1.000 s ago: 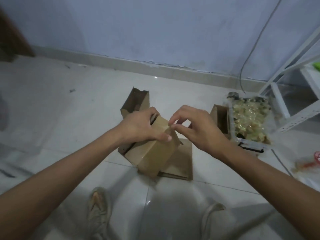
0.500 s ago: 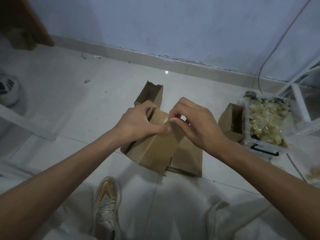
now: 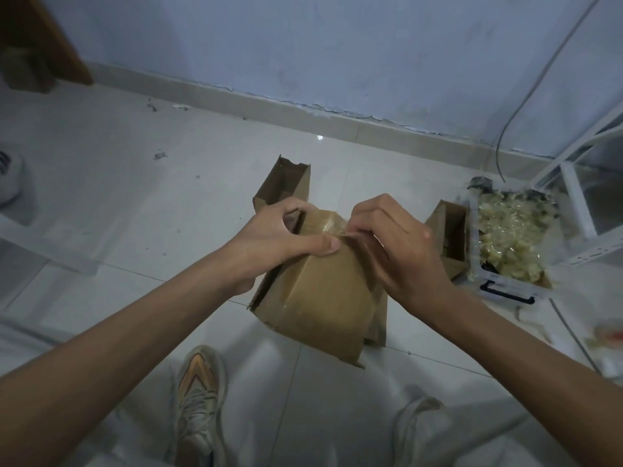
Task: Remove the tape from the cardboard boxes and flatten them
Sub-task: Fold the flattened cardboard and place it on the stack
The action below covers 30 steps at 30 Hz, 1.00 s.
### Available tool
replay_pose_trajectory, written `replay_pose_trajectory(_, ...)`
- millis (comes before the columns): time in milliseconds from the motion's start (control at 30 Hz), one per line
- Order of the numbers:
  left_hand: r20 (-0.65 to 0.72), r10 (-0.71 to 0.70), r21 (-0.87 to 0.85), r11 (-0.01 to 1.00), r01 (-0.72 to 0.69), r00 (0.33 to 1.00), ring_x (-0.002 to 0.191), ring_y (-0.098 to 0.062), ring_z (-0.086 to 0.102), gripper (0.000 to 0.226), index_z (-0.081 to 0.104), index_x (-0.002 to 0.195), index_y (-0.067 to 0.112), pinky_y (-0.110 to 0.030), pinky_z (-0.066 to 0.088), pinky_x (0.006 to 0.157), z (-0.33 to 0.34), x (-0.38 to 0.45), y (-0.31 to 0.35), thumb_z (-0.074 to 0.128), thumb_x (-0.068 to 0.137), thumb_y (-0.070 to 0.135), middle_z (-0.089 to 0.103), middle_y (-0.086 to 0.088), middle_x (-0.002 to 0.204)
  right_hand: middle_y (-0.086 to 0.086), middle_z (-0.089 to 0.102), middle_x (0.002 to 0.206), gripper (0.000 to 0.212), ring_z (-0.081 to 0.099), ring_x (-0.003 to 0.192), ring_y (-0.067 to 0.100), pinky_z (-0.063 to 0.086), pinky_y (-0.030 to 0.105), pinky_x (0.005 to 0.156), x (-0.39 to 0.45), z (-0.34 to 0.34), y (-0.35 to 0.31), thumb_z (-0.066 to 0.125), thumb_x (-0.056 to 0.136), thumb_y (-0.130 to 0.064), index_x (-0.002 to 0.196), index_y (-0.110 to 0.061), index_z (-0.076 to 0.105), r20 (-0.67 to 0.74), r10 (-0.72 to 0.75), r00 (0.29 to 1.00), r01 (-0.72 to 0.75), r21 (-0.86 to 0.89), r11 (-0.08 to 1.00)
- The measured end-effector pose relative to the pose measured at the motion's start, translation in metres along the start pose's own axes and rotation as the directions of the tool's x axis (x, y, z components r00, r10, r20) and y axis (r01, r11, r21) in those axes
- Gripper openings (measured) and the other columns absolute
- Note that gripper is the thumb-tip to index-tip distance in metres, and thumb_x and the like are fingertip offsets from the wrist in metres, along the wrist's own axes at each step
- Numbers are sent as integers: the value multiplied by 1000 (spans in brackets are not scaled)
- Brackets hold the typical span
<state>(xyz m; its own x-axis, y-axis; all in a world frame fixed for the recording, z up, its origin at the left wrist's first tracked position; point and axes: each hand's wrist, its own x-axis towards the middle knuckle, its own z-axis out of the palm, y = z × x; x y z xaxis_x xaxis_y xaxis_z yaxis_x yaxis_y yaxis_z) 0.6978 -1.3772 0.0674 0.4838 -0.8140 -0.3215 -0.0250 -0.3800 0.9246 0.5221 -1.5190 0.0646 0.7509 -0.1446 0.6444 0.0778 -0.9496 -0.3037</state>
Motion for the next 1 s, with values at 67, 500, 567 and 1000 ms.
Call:
replay_pose_trajectory(67,-108,-48,-121,992,35,993,87,-9,75,65,70,109,24,-28,58,74,-16,3,6,90,52,50,78,6,98,14,65,97,16,59,89,16,45,13,82,-1,-8,-2,60,104,-6,94,3,69,-34,20,999,-20,-3,1000)
replay_pose_trajectory(500,-96,24,-52,998,-29,995,96,-9,73,58,68,111,32,-23,55,76,-12,5,-1,89,60,52,75,4,106,11,75,92,6,75,82,23,60,34,64,0,-10,8,67,100,-6,104,-2,64,228,666,710,-648,583,491)
replay_pose_trajectory(567,-92,30,-32,999,-33,995,98,-9,73,64,68,112,33,-26,56,79,-8,7,-2,90,56,55,74,5,109,15,75,89,10,74,79,22,61,31,65,-1,-7,10,70,97,-4,103,4,67,272,702,658,-682,610,404)
replay_pose_trajectory(1000,-60,61,31,998,-60,996,90,-2,73,55,65,114,31,-26,58,78,29,31,6,93,68,44,75,15,100,8,72,82,41,65,72,16,55,23,68,-11,-27,65,76,92,-1,128,-15,61,420,805,420,-784,615,88)
